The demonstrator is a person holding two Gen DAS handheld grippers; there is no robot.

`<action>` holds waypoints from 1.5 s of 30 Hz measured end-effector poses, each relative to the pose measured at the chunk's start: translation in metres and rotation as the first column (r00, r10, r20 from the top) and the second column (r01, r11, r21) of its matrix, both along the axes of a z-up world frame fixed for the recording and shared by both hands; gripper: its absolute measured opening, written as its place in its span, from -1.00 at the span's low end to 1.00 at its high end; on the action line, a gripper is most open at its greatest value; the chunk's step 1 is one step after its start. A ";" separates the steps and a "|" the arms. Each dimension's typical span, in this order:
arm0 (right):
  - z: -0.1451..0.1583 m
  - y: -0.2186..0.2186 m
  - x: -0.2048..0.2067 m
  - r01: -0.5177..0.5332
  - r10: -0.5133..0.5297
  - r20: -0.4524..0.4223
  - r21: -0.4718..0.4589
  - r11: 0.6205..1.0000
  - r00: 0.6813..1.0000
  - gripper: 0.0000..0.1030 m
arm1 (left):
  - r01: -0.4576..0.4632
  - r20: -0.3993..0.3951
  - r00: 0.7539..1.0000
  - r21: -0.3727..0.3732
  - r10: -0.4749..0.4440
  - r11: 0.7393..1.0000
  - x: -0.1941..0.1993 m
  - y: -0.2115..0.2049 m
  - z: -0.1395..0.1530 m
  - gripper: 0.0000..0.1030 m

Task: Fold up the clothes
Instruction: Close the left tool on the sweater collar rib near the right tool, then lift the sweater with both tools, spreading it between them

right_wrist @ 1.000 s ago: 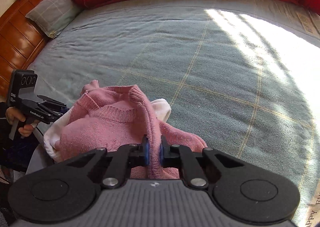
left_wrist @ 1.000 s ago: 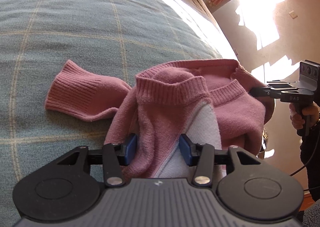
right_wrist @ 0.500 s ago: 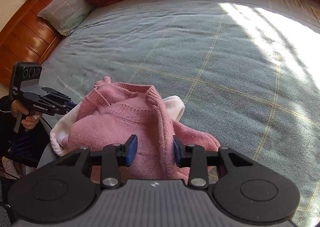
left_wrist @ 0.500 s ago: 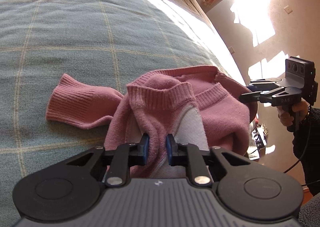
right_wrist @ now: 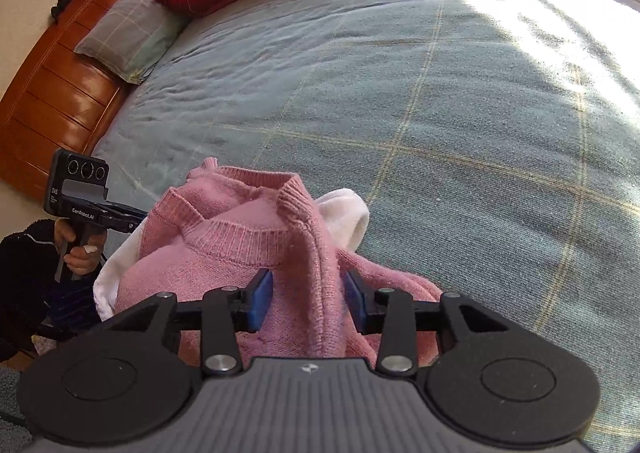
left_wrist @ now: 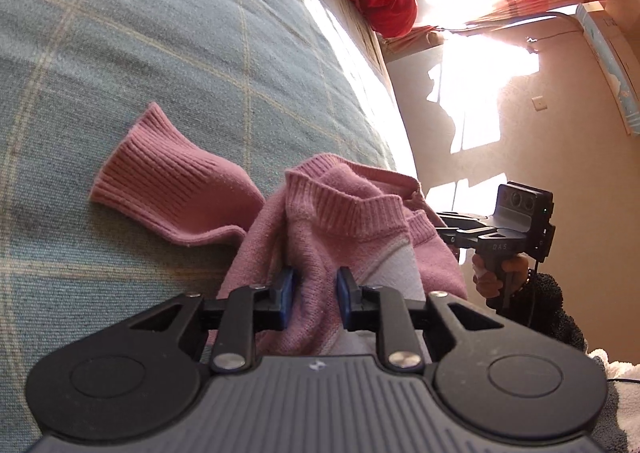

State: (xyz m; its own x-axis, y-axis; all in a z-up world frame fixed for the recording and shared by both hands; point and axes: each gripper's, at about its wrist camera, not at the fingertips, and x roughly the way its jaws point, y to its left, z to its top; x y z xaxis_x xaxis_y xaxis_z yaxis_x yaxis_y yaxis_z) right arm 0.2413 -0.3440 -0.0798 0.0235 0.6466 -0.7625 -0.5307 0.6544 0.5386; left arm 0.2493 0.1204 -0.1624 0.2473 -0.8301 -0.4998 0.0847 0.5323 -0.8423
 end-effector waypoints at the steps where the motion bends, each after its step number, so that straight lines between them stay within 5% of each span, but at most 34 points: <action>1: -0.001 0.001 0.000 -0.004 0.004 -0.005 0.005 1.000 1.000 -0.14 | 0.004 -0.009 1.000 -0.002 -0.004 1.000 0.001 0.001 -0.004 -0.57; 5: -0.003 0.006 0.001 -0.021 0.022 -0.011 0.011 1.000 1.000 -0.18 | 0.016 -0.002 1.000 0.011 -0.016 1.000 0.005 -0.005 -0.005 -0.58; 8: 0.002 0.011 -0.003 -0.051 0.051 0.018 -0.021 0.998 0.999 -0.50 | 0.039 0.035 0.998 0.094 -0.043 0.995 0.004 -0.015 0.009 -0.62; 13: 0.018 0.021 -0.015 -0.083 0.093 0.100 -0.108 0.991 0.991 -0.56 | 0.048 0.105 0.991 0.268 -0.078 0.962 -0.005 -0.028 0.043 -0.85; 18: 0.034 0.038 -0.036 -0.098 0.155 0.205 -0.265 0.959 0.967 -0.58 | 0.006 0.161 0.983 0.458 -0.090 0.889 -0.019 -0.036 0.074 -0.88; 25: 0.064 0.053 -0.064 -0.046 0.210 0.357 -0.416 0.908 0.910 -0.78 | -0.065 0.277 0.947 0.663 -0.164 0.746 -0.044 -0.047 0.112 -0.88; 38: 0.101 0.070 -0.085 0.045 0.237 0.494 -0.493 0.869 0.837 -0.80 | -0.142 0.369 0.884 0.797 -0.287 0.587 -0.046 -0.069 0.156 -0.88; 45: 0.102 0.084 -0.069 0.091 0.224 0.532 -0.503 0.860 0.816 -0.80 | -0.182 0.378 0.880 0.827 -0.287 0.533 -0.020 -0.075 0.157 -0.88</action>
State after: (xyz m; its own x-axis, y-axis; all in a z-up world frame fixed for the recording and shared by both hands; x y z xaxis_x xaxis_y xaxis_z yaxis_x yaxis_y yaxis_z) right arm 0.1725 -0.2596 0.0225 0.5132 0.2110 -0.8319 -0.6806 0.6906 -0.2447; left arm 0.2294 0.0454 -0.0056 0.5876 -0.1151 -0.8009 0.3471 0.9300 0.1210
